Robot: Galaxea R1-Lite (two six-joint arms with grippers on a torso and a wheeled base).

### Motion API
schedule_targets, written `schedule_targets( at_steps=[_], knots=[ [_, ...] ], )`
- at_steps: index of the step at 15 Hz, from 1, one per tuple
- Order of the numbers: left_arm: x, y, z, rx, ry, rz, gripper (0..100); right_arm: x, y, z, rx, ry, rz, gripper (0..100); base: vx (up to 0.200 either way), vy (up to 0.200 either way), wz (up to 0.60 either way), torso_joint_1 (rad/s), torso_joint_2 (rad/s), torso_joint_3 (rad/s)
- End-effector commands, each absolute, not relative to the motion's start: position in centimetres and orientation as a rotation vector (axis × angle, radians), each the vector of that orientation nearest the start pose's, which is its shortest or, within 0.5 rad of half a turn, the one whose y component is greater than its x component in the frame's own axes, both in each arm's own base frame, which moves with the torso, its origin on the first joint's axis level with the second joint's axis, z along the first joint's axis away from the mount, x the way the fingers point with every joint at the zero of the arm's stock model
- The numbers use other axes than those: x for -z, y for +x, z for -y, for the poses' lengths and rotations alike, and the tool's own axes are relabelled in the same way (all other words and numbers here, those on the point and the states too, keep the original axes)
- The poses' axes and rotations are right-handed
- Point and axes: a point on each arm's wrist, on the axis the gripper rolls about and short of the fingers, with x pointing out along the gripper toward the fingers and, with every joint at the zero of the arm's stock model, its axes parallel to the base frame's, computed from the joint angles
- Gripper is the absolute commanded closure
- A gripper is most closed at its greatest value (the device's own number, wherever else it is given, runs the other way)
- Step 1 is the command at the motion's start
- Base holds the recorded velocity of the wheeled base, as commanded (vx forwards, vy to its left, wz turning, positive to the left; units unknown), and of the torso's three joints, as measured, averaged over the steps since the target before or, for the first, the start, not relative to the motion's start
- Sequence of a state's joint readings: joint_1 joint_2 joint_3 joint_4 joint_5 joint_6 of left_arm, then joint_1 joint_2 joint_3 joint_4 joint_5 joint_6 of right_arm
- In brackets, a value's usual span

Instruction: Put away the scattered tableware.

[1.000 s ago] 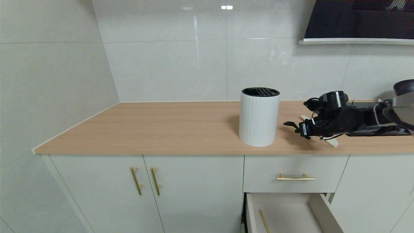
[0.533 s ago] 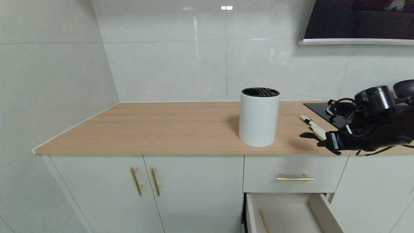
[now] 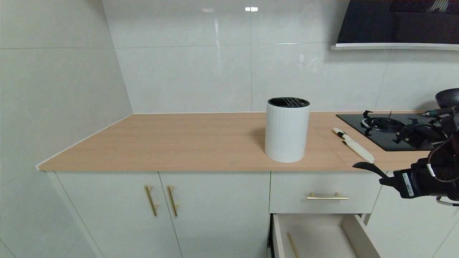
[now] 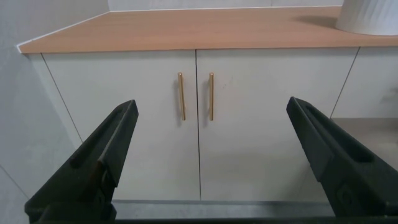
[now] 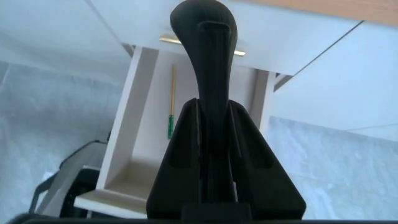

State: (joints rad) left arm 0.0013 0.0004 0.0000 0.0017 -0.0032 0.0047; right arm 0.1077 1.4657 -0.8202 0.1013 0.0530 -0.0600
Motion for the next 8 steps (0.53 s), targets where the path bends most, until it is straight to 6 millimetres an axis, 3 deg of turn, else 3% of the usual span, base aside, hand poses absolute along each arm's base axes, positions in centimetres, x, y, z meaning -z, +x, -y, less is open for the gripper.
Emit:
schedule_targets(
  at_steps=[1, 8],
  knots=[
    [-7.5, -2.3, 0.0, 0.002, 0.005, -0.002, 0, -18.2, 22.3, -2.9, -0.176, -0.092, -0.745, 100, 0.000, 0.000, 0.00, 0.000, 0.00, 0.000],
    [-7.5, -2.3, 0.0, 0.002, 0.005, -0.002, 0, -16.7, 23.3, -3.1, -0.177, -0.097, -0.800, 100, 0.000, 0.000, 0.00, -0.166, 0.40, 0.235]
  ],
)
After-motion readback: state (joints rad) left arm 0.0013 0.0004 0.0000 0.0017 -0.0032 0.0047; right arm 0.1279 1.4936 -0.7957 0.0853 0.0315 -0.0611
